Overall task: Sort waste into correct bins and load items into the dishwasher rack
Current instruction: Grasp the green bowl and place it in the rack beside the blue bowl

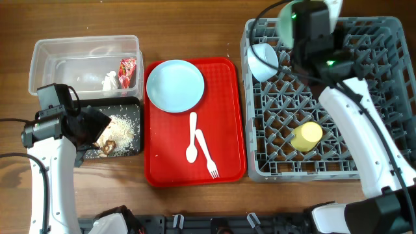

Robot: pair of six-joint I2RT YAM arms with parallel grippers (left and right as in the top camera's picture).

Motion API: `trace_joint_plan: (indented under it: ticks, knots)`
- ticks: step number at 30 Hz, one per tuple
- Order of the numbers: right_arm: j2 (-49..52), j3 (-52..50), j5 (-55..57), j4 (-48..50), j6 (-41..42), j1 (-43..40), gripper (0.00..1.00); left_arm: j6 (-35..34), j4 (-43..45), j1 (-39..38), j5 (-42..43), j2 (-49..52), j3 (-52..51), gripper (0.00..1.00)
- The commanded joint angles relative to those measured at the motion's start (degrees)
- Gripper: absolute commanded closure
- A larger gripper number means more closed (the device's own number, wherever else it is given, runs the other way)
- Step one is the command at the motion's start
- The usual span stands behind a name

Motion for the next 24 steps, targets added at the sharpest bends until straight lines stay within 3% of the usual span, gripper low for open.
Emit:
trace_joint_plan:
  ticks: [1,7,16,17,19,22,24]
  knots:
    - [4.7,-0.4,13.2,5.2,-13.4,-3.3,0.96,0.5,0.3,0.3,0.3,-0.5,0.2,0.0]
    - [19.2,-0.4,22.6,13.0,-21.4,-4.6,0.96,0.5,0.5,0.3,0.3,-0.5,0.2,0.0]
    - [25.6,-0.4,16.6,9.6,-15.2,-1.0,0.96,0.5,1.4,0.3,0.3,-0.5,0.2,0.0]
    - [25.6,-0.4,15.4,7.7,-12.7,-0.1,0.93,0.5,1.7,0.3,0.3,-0.5,0.2,0.0]
    - [25.6,-0.4,12.4,4.1,-8.9,1.4,0.66,0.5,1.6,0.3,0.3,-0.5,0.2,0.0]
    - [24.7,-0.3,7.6,-1.4,-3.3,2.4,0.51,0.5,1.7,0.3,0.3,-0.5,0.2,0.0]
    - [21.7,-0.3,-1.8,-6.4,1.9,2.3,0.4,0.5,1.7,0.3,0.3,-0.5,0.2,0.0]
